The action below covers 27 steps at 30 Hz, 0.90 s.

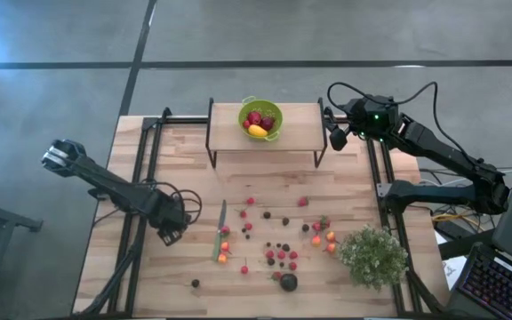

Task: Pick & Place Fruit
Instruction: Put the strawberry into the green colander on the shelf

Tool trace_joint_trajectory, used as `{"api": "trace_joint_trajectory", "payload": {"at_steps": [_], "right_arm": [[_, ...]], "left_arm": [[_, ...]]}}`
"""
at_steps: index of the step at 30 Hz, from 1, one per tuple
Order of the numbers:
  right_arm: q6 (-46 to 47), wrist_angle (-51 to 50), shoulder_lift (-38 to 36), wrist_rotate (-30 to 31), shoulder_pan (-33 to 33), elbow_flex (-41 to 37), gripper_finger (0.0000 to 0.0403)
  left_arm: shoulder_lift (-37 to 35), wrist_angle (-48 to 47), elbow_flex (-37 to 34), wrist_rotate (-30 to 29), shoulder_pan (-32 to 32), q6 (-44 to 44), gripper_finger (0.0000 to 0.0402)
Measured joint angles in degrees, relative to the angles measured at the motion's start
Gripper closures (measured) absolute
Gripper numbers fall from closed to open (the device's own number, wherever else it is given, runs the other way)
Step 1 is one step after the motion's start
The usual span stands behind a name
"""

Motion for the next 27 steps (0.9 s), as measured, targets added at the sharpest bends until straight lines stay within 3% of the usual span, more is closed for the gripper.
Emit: {"api": "trace_joint_trajectory", "payload": {"at_steps": [12, 19, 27], "right_arm": [[0.00, 0.00, -0.02, 0.00, -0.01, -0.37, 0.0039], [0.00, -0.03, 0.00, -0.02, -0.02, -0.60, 0.0039], [0.00, -0.02, 0.00, -0.02, -0.02, -0.61, 0.0039]], "left_arm": [[0.54, 5.80, -3.98, 2.07, 0.01, -7.60, 0.0211], [1.77, 8.94, -5.75, 6.31, 0.00, -6.59, 0.0211], [2.86, 10.62, -5.95, 6.32, -0.04, -5.37, 0.0211]]}}
